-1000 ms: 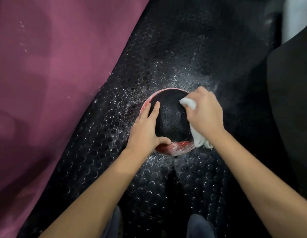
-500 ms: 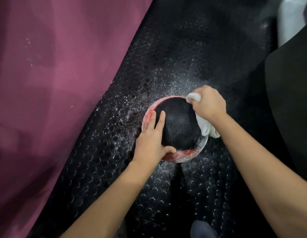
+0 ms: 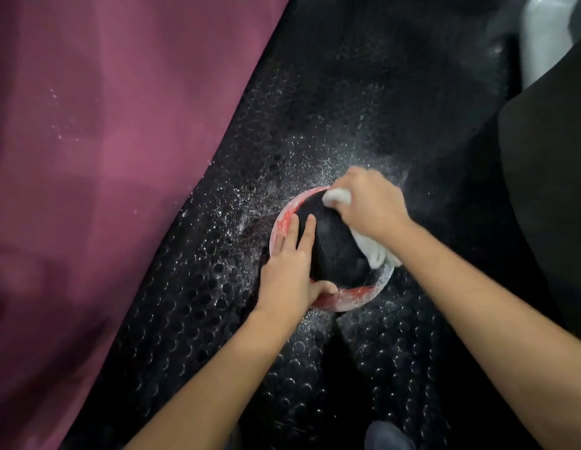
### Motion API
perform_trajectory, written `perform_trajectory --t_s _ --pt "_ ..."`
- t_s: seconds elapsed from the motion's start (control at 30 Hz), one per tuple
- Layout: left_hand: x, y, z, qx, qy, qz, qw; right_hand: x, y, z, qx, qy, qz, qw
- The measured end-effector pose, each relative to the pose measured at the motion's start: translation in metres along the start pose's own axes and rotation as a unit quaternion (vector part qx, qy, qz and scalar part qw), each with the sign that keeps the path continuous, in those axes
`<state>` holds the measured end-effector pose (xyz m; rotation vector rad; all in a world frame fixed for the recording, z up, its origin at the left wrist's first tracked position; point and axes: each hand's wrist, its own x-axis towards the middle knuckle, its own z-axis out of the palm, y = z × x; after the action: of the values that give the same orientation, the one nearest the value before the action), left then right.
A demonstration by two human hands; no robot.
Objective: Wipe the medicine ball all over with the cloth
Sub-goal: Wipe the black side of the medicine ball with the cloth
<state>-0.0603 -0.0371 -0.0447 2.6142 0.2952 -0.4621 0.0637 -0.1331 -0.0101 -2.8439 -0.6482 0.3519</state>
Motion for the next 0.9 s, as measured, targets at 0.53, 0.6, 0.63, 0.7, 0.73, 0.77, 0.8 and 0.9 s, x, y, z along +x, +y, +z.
perform_trajectory --t_s 0.53,0.6,0.63,0.7,0.73,0.77,0.8,0.9 --pt "-0.001 0.019 0.006 0.046 -0.017 0.030 0.998 0.006 -0.002 0.005 -0.022 -0.014 -0.031 0.999" --pt "-0.002 0.018 0.007 0.050 -0.019 0.032 0.998 0.008 0.006 -0.003 -0.008 -0.017 -0.008 1.000" --pt "-0.001 0.019 0.007 0.049 -0.021 0.033 0.998 0.012 0.013 -0.007 0.006 -0.022 0.023 0.999" --pt "0.001 0.022 0.005 0.048 -0.020 0.034 0.998 0.019 0.022 -0.009 0.012 -0.013 0.058 0.998" --pt "0.002 0.022 0.005 0.047 -0.019 0.034 0.998 0.018 0.020 -0.007 0.000 -0.006 0.047 0.999" --pt "0.002 0.023 0.006 0.044 -0.018 0.033 0.998 0.015 0.016 -0.004 -0.015 -0.002 0.023 1.000" --pt "0.001 0.021 0.007 0.041 -0.016 0.032 0.999 0.011 0.013 0.000 -0.018 -0.005 -0.005 1.000" --pt "-0.002 0.016 0.006 0.034 -0.005 0.029 0.999 0.008 0.022 -0.001 0.018 -0.013 0.008 1.000"
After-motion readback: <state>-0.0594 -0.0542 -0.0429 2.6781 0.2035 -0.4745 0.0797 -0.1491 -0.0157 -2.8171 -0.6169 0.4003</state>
